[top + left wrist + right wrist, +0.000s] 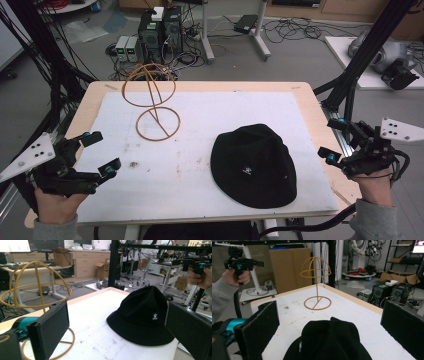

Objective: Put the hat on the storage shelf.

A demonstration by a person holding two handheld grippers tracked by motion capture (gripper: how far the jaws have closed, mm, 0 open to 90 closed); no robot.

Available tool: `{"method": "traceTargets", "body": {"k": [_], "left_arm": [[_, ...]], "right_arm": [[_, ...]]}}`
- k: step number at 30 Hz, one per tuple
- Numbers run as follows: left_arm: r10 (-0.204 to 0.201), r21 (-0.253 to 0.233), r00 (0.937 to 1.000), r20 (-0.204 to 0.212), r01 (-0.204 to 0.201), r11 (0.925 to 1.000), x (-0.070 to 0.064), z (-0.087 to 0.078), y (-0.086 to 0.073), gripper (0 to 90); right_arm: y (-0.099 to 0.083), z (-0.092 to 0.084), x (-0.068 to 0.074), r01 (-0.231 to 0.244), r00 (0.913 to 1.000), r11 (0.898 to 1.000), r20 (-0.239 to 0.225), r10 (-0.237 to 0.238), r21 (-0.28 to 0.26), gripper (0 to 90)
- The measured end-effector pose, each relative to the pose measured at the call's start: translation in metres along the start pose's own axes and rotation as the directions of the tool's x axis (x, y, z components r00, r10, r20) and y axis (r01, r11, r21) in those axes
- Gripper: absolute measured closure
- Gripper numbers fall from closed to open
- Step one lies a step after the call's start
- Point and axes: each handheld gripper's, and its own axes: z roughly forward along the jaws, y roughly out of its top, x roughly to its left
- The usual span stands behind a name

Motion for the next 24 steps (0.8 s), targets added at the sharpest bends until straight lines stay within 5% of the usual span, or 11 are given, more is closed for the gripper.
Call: {"method": "traceTargets", "body": {"k": [24], "left_arm": [[-0.003, 0.018, 0.9996, -0.027, 0.004, 0.9998, -0.004, -0.012, -0.004, 5.8]], "right_arm": [[0.003, 0.052, 0.009, 0.067, 0.9969, 0.995, -0.047, -0.064, 0.073, 0.9]]}}
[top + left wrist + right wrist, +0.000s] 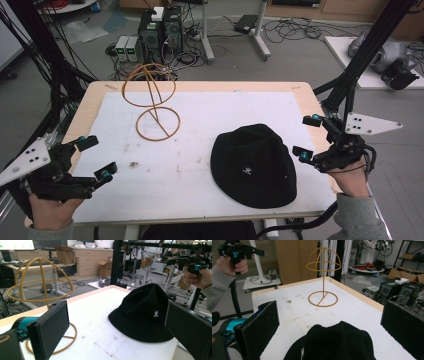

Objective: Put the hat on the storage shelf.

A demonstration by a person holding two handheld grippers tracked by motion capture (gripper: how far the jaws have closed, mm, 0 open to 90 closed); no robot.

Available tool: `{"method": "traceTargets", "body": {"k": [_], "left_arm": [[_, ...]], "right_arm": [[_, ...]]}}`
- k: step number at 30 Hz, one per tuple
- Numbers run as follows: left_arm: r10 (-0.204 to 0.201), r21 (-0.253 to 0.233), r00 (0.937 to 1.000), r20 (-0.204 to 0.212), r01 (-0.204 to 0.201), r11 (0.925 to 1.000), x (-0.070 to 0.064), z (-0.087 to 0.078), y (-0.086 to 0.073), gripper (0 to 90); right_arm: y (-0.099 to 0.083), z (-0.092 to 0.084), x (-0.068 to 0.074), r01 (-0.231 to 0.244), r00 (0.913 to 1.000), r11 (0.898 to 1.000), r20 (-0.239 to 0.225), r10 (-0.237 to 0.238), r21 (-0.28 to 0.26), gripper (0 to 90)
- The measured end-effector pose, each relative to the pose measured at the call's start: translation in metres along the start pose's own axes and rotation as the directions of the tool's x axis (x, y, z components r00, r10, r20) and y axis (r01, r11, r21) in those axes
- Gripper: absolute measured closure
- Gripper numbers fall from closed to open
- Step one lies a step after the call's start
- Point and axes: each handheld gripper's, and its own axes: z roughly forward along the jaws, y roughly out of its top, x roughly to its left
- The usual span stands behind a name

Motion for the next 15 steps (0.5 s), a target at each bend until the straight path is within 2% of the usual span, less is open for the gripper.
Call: {"method": "traceTargets", "body": {"k": [10, 15], "left_arm": [[-0.004, 0.003, 0.9998, -0.018, 0.004, 1.0, -0.002, -0.007, -0.002, 5.8], [-0.003, 0.004, 0.9997, -0.023, 0.003, 1.0, -0.002, -0.009, -0.002, 5.8]], "right_arm": [[0.002, 0.021, 0.002, 0.016, 0.9998, 1.0, -0.014, -0.016, 0.02, 0.9], [0.002, 0.024, 0.001, 0.019, 0.9997, 1.0, -0.015, -0.019, 0.019, 0.9]]}}
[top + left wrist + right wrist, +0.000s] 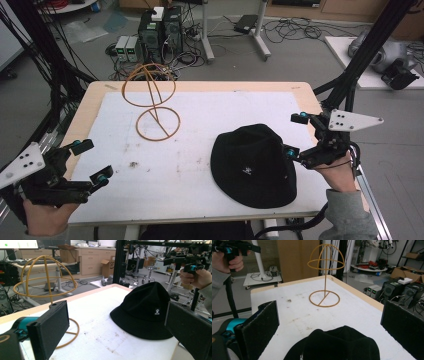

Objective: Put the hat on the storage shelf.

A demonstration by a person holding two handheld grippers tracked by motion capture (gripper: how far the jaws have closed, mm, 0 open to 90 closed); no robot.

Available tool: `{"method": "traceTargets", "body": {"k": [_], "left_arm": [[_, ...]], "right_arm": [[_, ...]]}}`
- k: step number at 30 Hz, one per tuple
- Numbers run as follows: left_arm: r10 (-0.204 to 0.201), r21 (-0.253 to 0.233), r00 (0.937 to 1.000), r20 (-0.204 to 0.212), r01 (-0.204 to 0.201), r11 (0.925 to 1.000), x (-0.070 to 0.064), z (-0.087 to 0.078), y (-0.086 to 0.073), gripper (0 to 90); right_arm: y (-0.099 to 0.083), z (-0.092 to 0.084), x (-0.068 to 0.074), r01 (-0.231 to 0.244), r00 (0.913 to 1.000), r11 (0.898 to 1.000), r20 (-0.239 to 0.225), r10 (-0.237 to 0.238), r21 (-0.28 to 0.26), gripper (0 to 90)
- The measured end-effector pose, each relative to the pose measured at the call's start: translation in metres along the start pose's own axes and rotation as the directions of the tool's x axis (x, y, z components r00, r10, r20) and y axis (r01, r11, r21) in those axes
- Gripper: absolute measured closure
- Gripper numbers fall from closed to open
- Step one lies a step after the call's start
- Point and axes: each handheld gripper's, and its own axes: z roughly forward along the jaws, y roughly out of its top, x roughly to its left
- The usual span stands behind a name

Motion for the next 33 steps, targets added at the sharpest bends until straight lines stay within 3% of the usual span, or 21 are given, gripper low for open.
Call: {"method": "traceTargets", "body": {"k": [20, 27, 33], "left_arm": [[0.005, 0.015, 1.0, -0.001, -0.005, 0.9999, -0.001, 0.002, -0.003, 5.8], [0.005, 0.016, 1.0, -0.002, -0.005, 0.9999, 0.0, 0.001, -0.003, 5.8], [0.003, 0.018, 1.0, -0.002, -0.003, 0.9998, 0.0, 0.002, -0.004, 5.8]], "right_arm": [[-0.017, 0.021, -0.01, -0.014, 0.9997, 1.0, 0.019, 0.013, 0.023, 0.9], [-0.028, 0.035, -0.013, -0.015, 0.9996, 0.998, 0.024, 0.013, 0.069, 0.9], [-0.038, 0.042, -0.019, -0.044, 0.9989, 0.994, 0.022, 0.042, 0.104, 1.0]]}}
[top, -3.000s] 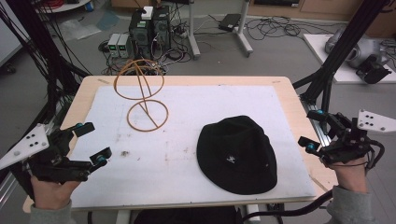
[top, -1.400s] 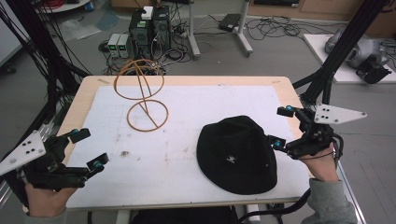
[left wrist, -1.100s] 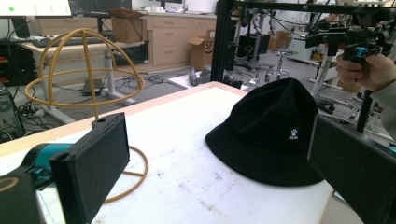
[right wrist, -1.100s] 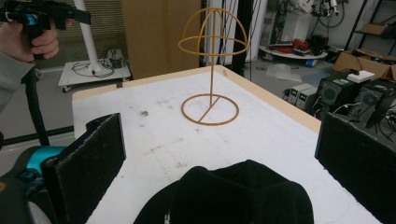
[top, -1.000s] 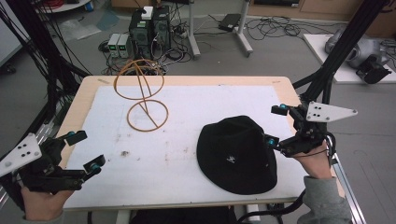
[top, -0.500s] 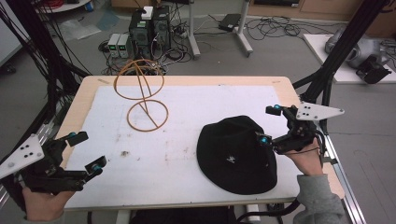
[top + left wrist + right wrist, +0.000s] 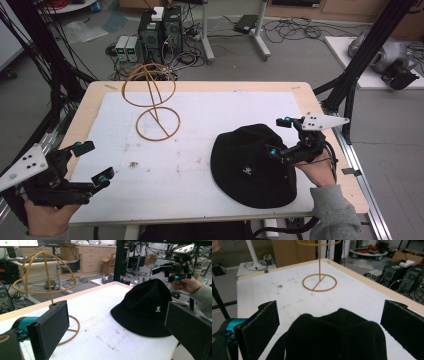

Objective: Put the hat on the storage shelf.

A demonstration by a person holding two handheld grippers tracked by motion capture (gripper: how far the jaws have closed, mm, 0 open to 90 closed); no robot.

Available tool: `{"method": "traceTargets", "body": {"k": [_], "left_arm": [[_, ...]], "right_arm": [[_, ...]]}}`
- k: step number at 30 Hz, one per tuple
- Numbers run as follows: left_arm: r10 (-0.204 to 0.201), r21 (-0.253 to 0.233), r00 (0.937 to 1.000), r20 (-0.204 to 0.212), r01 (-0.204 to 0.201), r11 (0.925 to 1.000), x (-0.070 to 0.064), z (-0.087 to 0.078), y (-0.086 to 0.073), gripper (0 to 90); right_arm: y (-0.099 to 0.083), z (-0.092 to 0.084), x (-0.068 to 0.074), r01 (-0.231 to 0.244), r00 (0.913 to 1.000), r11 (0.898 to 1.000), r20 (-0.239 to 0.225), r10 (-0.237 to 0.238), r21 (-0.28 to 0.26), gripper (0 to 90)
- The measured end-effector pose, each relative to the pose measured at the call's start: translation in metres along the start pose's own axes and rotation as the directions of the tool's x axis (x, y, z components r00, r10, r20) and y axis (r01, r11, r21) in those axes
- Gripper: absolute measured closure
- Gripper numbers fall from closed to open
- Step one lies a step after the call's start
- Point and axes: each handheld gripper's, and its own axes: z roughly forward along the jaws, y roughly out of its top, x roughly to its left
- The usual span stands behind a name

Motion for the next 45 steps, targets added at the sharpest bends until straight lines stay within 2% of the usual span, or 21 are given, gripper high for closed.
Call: {"method": "traceTargets", "body": {"k": [3, 11, 19, 28, 30, 31, 33, 39, 42, 45], "left_arm": [[0.002, 0.003, 1.0, 0.0, -0.002, 1.0, 0.0, 0.0, 0.0, 5.8], [-0.001, 0.005, 1.0, -0.005, 0.001, 1.0, 0.001, 0.001, -0.001, 5.8], [0.0, 0.009, 1.0, -0.005, 0.0, 1.0, 0.001, 0.001, -0.001, 5.8], [-0.004, 0.009, 0.9999, -0.012, 0.004, 1.0, 0.001, 0.001, -0.001, 5.8], [-0.006, 0.004, 0.9999, -0.015, 0.006, 1.0, 0.002, 0.0, -0.001, 5.8], [-0.005, 0.005, 0.9999, -0.014, 0.005, 1.0, 0.002, -0.001, -0.001, 5.8], [-0.005, 0.006, 0.9999, -0.014, 0.005, 1.0, 0.002, -0.001, -0.001, 5.8], [-0.006, 0.007, 0.9999, -0.012, 0.006, 1.0, 0.002, 0.001, -0.001, 5.8], [-0.006, 0.008, 0.9999, -0.008, 0.006, 0.9999, 0.002, 0.001, -0.002, 5.8], [0.001, 0.007, 1.0, 0.007, -0.001, 1.0, 0.001, 0.001, -0.001, 5.9]], "right_arm": [[-0.007, 0.005, -0.004, -0.024, 0.9997, 0.999, 0.001, 0.024, 0.022, 1.0], [-0.009, 0.012, -0.005, -0.014, 0.9998, 0.998, 0.015, 0.013, 0.062, 1.0], [-0.009, 0.011, -0.006, -0.018, 0.9996, 0.998, 0.023, 0.016, 0.06, 1.4], [-0.011, 0.014, -0.006, -0.028, 0.9994, 0.996, 0.021, 0.026, 0.085, 5.0], [-0.011, 0.015, -0.006, -0.031, 0.9993, 0.995, 0.025, 0.029, 0.091, 8.7], [-0.011, 0.015, -0.006, -0.029, 0.9995, 0.995, 0.018, 0.027, 0.09, 14.9], [-0.011, 0.014, -0.006, -0.021, 0.9998, 0.996, 0.006, 0.021, 0.091, 18.2], [-0.011, 0.013, -0.007, -0.02, 0.9997, 0.994, 0.017, 0.018, 0.103, 31.4], [-0.011, 0.012, -0.006, -0.019, 0.9997, 0.994, -0.015, 0.021, 0.105, 42.3], [-0.011, 0.012, -0.006, 0.0, 0.9999, 0.994, -0.016, 0.002, 0.107, 52.1]]}}
